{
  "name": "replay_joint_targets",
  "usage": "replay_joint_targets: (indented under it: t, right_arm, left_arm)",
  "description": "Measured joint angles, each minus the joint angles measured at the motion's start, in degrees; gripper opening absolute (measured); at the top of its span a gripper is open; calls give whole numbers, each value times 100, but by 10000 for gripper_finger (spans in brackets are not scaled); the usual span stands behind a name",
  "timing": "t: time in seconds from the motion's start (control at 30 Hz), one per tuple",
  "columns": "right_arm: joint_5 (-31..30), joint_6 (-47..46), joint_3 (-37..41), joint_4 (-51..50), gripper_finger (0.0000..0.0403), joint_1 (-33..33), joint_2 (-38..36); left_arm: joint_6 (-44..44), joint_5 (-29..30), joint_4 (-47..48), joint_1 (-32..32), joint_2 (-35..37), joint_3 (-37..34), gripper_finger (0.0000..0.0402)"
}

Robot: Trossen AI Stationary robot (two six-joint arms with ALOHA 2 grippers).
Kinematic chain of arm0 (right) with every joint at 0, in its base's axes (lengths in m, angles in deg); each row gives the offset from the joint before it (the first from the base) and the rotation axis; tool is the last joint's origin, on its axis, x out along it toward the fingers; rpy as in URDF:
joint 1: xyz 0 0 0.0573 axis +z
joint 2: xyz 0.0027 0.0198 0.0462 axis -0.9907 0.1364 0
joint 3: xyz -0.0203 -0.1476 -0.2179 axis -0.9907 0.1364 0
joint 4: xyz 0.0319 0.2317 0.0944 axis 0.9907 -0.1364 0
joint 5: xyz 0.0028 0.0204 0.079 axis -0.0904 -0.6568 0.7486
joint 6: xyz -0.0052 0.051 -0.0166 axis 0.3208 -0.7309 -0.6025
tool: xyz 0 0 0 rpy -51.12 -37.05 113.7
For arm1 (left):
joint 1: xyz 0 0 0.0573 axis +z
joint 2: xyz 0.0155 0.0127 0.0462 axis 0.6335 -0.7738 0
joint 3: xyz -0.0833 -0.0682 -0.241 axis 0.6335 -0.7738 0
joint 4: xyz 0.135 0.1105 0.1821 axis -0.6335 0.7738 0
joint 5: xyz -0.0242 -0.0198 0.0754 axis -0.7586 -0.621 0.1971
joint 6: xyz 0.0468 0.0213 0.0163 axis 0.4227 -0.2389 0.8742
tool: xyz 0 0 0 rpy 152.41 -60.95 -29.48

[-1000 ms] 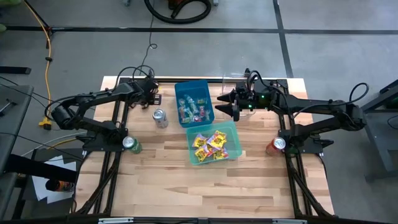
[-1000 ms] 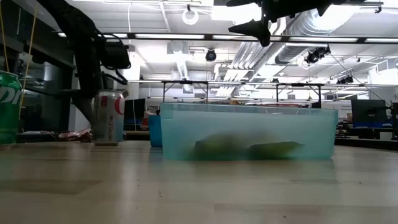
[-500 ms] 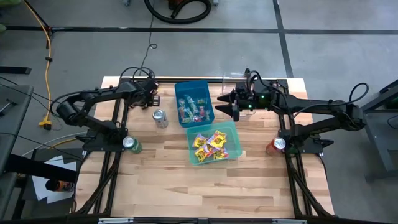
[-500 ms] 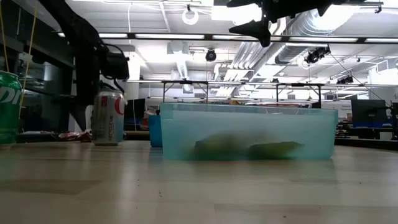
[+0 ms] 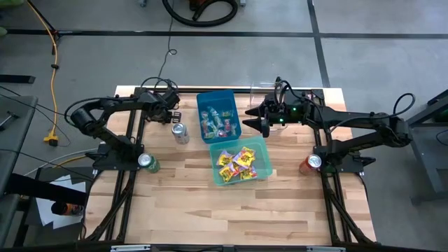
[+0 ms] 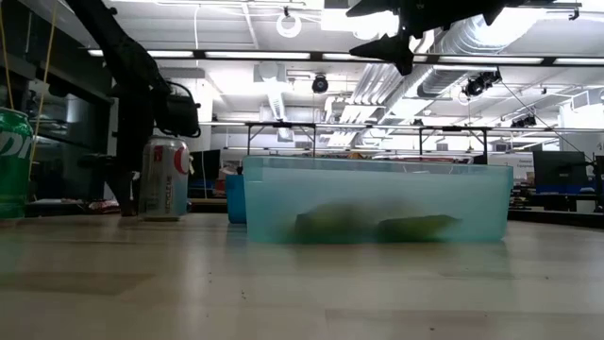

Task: Sort candy
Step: Put the brown candy into the transparent bin

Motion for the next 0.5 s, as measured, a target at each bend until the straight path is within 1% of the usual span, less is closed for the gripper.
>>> replay_joint_targets:
  t: [0.1,0.17,0.27,0.4,0.43,0.5]
  right_arm:
    - [-2,2,0,0,291,2,0]
    - [-2,4,0,0,291,0,0]
    - [-2,13,0,0,291,1,0]
    - [-2,17,0,0,291,2,0]
    - [-2,17,0,1,291,0,0]
    - [-38,17,0,2,291,0,0]
  left_arm:
    - [167,-148,0,0,238,-2,35]
    - [191,-159,5,-2,527,-2,14]
    - [240,-134,19,9,1127,32,23]
    - [642,-211,-179,-16,2041,280,23]
    - [753,-348,-338,-47,2261,318,20]
    - [955,-805,-864,-169,2717,343,14]
